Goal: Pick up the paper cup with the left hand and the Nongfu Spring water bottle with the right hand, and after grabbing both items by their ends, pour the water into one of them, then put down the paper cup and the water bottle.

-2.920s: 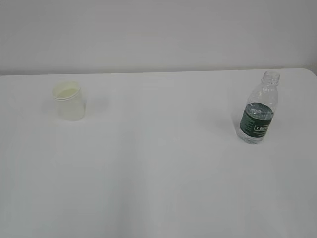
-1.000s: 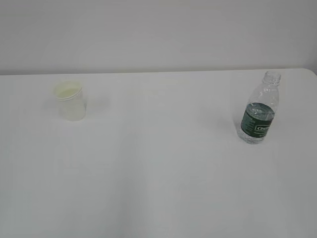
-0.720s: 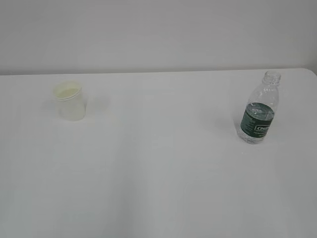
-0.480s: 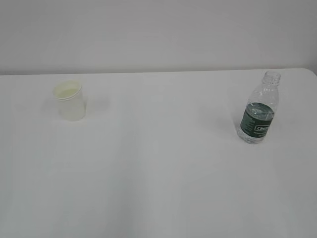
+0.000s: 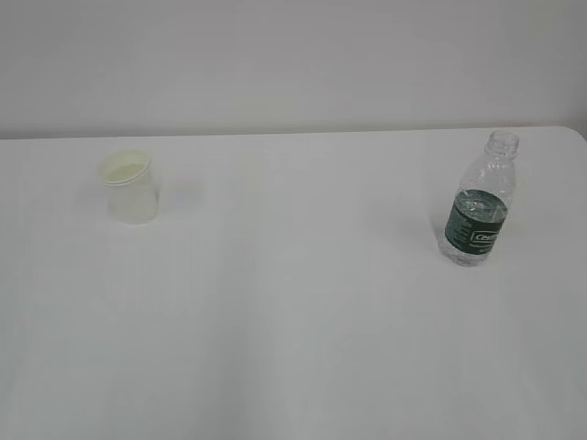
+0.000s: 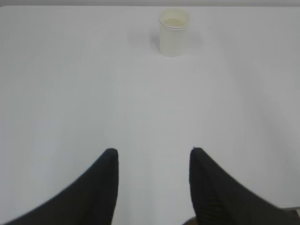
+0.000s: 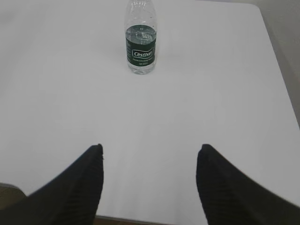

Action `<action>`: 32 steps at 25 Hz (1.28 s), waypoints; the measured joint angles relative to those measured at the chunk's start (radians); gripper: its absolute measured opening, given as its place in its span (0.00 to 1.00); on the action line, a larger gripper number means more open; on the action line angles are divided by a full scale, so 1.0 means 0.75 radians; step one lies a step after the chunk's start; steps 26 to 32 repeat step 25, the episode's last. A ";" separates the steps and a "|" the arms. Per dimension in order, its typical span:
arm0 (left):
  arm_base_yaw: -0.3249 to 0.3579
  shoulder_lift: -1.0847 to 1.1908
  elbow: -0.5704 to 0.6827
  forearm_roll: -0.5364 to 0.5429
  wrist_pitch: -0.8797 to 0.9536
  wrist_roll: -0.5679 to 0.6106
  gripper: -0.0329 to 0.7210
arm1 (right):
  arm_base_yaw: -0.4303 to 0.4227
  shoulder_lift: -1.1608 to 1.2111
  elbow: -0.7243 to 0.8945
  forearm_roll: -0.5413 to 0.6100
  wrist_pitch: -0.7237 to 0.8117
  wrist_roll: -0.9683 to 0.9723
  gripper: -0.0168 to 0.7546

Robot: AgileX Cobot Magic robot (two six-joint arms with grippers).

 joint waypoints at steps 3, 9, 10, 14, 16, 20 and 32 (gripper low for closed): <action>0.000 0.000 0.000 0.000 0.000 0.000 0.49 | 0.000 0.000 0.000 0.000 0.000 0.000 0.63; 0.000 0.000 0.000 0.000 0.000 0.000 0.44 | 0.000 0.000 0.000 0.000 0.000 0.000 0.63; 0.000 0.000 0.000 0.000 0.000 0.000 0.43 | 0.000 0.000 0.000 0.000 0.000 0.000 0.63; 0.000 0.000 0.000 0.000 0.000 0.000 0.42 | 0.000 0.000 0.000 0.000 0.000 0.000 0.63; 0.000 0.000 0.000 0.000 0.000 0.000 0.42 | 0.000 0.000 0.000 0.000 0.000 0.000 0.63; 0.000 0.000 0.000 0.000 0.000 0.000 0.41 | 0.000 0.000 0.000 -0.001 0.000 0.000 0.63; 0.000 0.000 0.000 0.000 0.000 0.000 0.39 | 0.000 0.000 0.000 -0.001 0.000 0.000 0.63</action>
